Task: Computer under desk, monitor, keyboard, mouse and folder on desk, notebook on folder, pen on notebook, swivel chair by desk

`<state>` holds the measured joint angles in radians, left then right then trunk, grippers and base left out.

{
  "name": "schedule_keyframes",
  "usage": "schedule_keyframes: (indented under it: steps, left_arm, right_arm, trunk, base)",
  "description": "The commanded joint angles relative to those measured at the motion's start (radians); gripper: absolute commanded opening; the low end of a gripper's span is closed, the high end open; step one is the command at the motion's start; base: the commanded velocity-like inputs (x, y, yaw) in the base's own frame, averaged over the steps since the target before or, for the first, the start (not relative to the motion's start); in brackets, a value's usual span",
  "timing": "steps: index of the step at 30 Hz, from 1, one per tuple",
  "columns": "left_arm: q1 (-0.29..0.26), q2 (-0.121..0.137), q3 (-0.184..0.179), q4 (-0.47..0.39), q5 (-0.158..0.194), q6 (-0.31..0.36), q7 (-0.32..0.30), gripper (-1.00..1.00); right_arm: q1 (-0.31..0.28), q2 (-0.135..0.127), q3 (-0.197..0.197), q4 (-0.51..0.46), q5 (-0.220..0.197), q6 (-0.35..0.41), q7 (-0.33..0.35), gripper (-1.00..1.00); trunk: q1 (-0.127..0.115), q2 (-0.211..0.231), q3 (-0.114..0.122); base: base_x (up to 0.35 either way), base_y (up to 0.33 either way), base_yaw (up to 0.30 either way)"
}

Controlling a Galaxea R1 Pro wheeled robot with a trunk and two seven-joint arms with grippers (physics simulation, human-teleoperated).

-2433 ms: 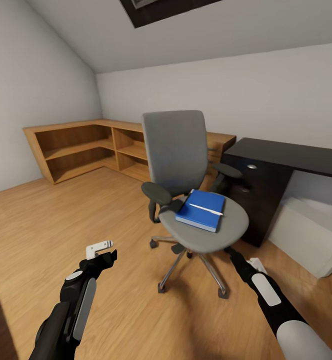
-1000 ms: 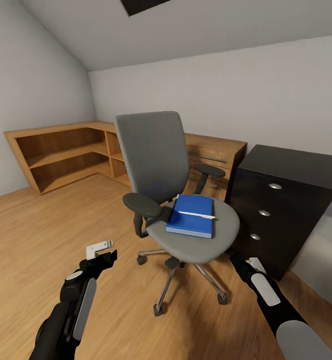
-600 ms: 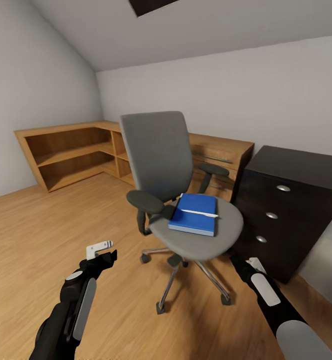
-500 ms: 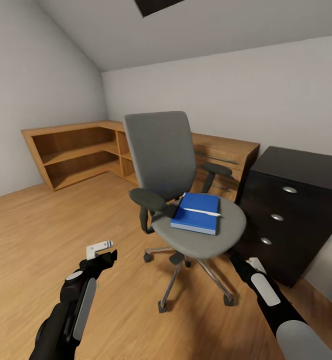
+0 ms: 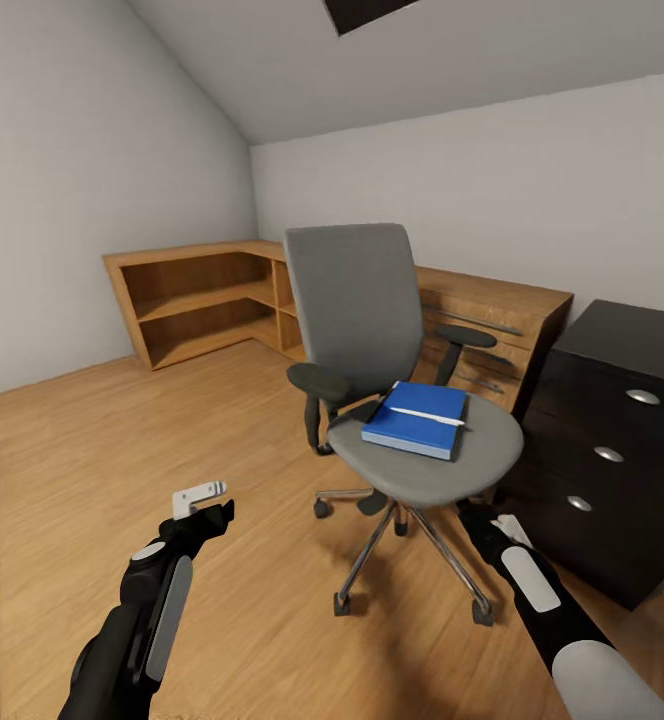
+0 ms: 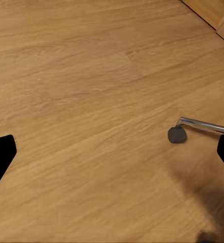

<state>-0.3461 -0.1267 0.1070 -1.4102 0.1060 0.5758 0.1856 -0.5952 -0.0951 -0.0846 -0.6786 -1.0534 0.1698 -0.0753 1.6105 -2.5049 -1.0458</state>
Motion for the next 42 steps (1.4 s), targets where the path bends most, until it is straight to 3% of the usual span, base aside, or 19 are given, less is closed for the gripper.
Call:
schedule_keyframes:
  steps: [1,28,36,42]
  left_arm:
    - [-0.001,-0.001,0.0,-0.001,0.011,0.004,0.007,1.0]
    - [-0.001,-0.001,0.0,-0.001,0.011,0.004,0.006,1.0]
    - [-0.001,-0.001,0.0,-0.001,0.011,0.005,0.007,1.0]
    - [-0.001,-0.001,0.0,-0.001,0.01,0.006,0.007,1.0]
  right_arm:
    - [0.0,0.0,-0.001,-0.003,-0.008,0.005,-0.006,1.0]
    - [0.0,-0.002,-0.003,-0.003,-0.007,0.002,-0.006,1.0]
    - [0.0,-0.01,-0.006,-0.003,-0.005,-0.001,-0.006,1.0]
    - [0.0,-0.033,-0.011,-0.004,-0.006,-0.002,-0.007,1.0]
  trunk:
    - [0.0,0.0,-0.001]
    - [0.0,0.0,-0.001]
    - [0.0,0.0,-0.001]
    - [0.0,0.0,-0.001]
  base:
    - [0.0,0.0,0.072]
    - [-0.094,0.0,0.006]
    - [-0.001,0.0,0.0]
    - [0.0,0.0,0.0]
